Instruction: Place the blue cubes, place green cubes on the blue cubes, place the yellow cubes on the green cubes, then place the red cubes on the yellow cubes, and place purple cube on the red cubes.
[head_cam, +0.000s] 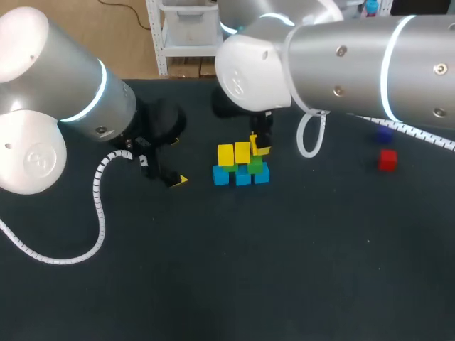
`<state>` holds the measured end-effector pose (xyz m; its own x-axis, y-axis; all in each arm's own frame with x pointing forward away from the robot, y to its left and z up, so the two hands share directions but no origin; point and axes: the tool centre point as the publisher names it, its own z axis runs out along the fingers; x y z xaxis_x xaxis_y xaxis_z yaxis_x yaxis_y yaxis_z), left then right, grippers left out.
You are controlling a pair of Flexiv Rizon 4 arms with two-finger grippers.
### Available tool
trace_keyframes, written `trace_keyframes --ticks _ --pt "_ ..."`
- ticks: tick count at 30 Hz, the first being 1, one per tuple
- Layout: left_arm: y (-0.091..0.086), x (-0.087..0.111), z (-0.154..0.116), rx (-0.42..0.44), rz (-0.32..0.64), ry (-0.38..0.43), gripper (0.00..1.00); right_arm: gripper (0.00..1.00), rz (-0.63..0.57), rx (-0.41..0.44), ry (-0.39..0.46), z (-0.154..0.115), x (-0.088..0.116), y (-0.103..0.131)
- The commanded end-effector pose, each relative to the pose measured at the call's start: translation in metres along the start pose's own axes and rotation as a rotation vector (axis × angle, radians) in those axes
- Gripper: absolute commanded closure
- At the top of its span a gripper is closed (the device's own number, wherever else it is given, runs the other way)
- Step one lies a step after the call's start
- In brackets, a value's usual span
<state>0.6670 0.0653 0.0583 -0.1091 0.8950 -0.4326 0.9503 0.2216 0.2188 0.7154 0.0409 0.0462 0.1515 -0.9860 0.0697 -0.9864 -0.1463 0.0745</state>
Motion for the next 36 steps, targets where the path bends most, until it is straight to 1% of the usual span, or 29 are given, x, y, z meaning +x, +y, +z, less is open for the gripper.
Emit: trace_keyframes --ticks 1,17,36 --pt "0.0012 0.0013 0.0002 0.004 0.003 -0.005 0.00 1.00 0.004 0.006 0.000 0.0006 -0.0008 0.0024" --pt "0.0012 0.0013 0.0002 0.004 0.003 -0.005 0.00 1.00 0.025 0.011 -0.007 0.0025 -0.0020 0.0043" --pt "0.0012 0.0013 0.0002 0.004 0.003 -0.005 0.00 1.00 0.021 0.005 0.000 0.0037 -0.0069 0.0052"
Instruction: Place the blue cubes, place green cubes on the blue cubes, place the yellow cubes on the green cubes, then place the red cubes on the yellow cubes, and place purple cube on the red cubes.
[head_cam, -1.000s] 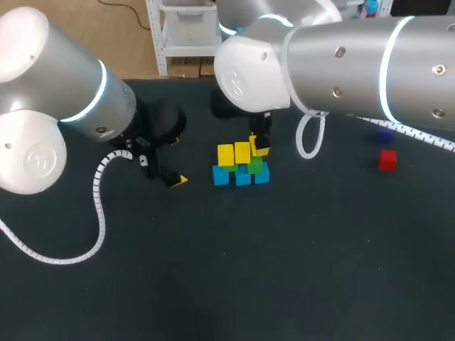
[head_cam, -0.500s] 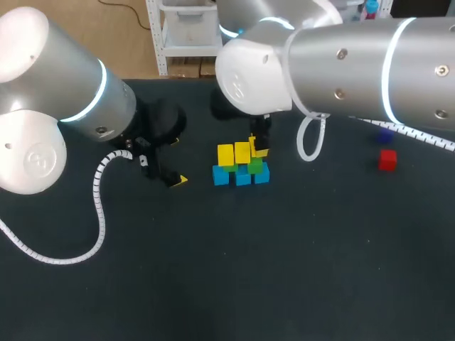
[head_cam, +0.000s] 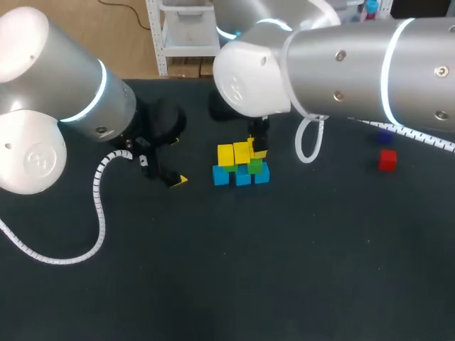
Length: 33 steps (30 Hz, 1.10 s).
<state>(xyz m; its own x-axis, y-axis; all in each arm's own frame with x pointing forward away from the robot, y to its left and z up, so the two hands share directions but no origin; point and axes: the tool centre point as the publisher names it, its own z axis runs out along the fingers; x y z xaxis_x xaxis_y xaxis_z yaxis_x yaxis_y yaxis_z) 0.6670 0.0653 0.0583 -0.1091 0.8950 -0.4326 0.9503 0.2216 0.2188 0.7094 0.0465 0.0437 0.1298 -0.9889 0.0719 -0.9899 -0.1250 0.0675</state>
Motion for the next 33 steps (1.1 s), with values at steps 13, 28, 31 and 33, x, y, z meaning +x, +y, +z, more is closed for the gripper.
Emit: trace_keyframes --ticks 13,28,31,33 --pt "0.001 0.001 0.000 0.004 0.003 -0.005 0.00 0.00 0.005 -0.008 -0.012 0.003 -0.001 0.001" --pt "0.001 0.001 0.000 0.004 0.003 -0.005 0.00 0.00 0.074 0.047 -0.032 -0.009 0.021 0.002" --pt "0.001 0.001 0.000 0.004 0.003 -0.005 0.00 0.00 0.097 0.075 -0.049 -0.012 0.034 -0.004" --pt "0.001 0.001 0.000 0.004 0.003 -0.005 0.00 0.00 0.094 0.103 -0.070 -0.016 0.042 -0.011"
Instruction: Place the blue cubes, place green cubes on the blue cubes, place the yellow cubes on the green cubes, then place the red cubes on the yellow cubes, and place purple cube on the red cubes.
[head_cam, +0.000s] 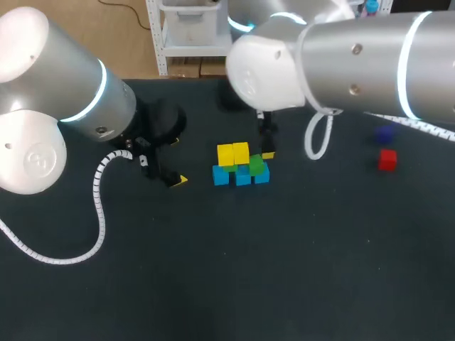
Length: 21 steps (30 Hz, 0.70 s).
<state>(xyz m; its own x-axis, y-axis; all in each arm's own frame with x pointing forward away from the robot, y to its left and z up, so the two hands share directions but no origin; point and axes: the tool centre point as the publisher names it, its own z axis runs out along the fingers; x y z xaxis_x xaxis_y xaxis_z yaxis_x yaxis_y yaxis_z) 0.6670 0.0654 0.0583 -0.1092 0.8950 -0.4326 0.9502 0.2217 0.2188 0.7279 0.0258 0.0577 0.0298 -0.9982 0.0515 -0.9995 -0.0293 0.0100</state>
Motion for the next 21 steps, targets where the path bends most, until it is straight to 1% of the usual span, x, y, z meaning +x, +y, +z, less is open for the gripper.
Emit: trace_keyframes --ticks 1,4,5,7,8,13,15,17,18,19,21 --pt "0.001 0.001 0.000 0.004 0.003 -0.005 0.00 0.00 -0.004 0.056 -0.054 -0.004 0.020 -0.001" --pt "0.001 0.001 0.000 0.004 0.003 -0.005 0.00 0.00 -0.025 0.084 -0.079 -0.011 0.026 -0.014" --pt "0.001 0.001 0.000 0.004 0.003 -0.005 0.00 0.00 -0.053 0.087 -0.096 -0.012 0.026 -0.019" --pt "0.001 0.001 0.000 0.004 0.003 -0.005 0.00 0.00 -0.056 0.099 -0.097 -0.015 0.027 -0.027" --pt "0.001 0.001 0.000 0.004 0.003 -0.005 0.00 0.00 -0.092 0.107 -0.116 -0.017 0.027 -0.034" --pt "0.001 0.001 0.000 0.004 0.003 -0.005 0.00 0.00 -0.159 0.131 -0.143 -0.026 0.024 -0.062" --pt "0.001 0.001 0.000 0.004 0.003 -0.005 0.00 0.00 -0.211 0.135 -0.169 -0.031 0.021 -0.070" --pt "0.001 0.001 0.000 0.004 0.003 -0.005 0.00 0.00 -0.250 0.144 -0.175 -0.036 0.022 -0.079" --pt "0.001 0.001 0.000 0.004 0.003 -0.005 0.00 0.00 -0.279 0.142 -0.189 -0.038 0.021 -0.083" --pt "0.001 0.001 0.000 0.004 0.003 -0.005 0.00 0.00 -0.317 0.145 -0.221 -0.040 0.020 -0.086" --pt "0.001 0.001 0.000 0.004 0.003 -0.005 0.00 0.00 -0.394 0.136 -0.202 -0.046 0.015 -0.091"
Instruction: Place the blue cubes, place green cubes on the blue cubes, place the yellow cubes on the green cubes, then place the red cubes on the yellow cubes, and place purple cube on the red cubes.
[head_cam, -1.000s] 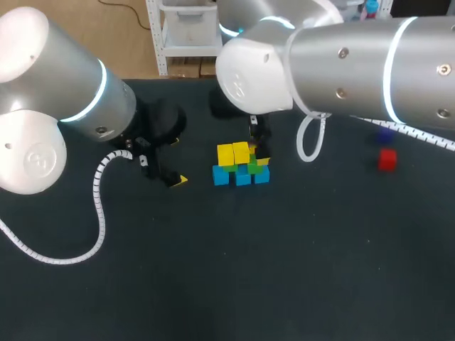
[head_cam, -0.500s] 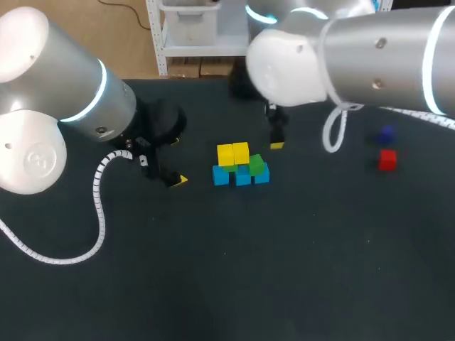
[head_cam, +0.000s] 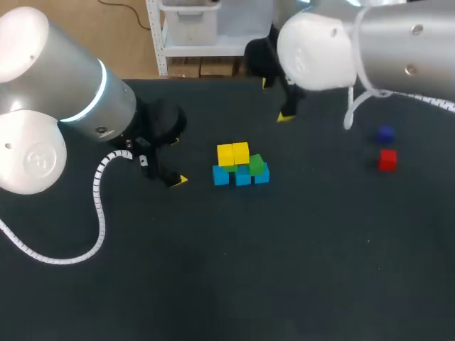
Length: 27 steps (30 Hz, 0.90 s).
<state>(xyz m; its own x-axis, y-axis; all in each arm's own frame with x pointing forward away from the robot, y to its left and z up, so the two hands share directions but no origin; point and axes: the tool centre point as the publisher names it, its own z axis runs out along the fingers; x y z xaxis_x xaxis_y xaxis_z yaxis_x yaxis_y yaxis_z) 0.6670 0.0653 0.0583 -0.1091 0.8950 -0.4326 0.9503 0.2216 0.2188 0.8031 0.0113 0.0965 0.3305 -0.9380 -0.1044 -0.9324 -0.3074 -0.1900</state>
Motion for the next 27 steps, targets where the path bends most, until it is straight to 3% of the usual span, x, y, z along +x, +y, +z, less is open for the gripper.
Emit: trace_keyframes --ticks 1,5,18,23,27 --pt "0.001 0.001 0.000 0.004 0.003 -0.005 0.00 0.00 -0.131 -0.065 -0.053 -0.006 -0.003 -0.021" --pt "0.001 0.001 0.000 0.004 0.003 -0.005 0.00 0.00 -0.243 -0.072 -0.090 -0.011 -0.011 -0.026" --pt "0.001 0.001 0.000 0.004 0.003 -0.005 0.00 0.00 -0.243 -0.072 -0.090 -0.011 -0.011 -0.026" --pt "0.001 0.001 0.000 0.004 0.003 -0.005 0.00 0.00 -0.472 -0.134 -0.150 0.007 -0.022 -0.013" --pt "0.001 0.001 0.000 0.004 0.003 -0.005 0.00 0.00 -0.553 -0.104 -0.206 0.018 -0.026 0.006"
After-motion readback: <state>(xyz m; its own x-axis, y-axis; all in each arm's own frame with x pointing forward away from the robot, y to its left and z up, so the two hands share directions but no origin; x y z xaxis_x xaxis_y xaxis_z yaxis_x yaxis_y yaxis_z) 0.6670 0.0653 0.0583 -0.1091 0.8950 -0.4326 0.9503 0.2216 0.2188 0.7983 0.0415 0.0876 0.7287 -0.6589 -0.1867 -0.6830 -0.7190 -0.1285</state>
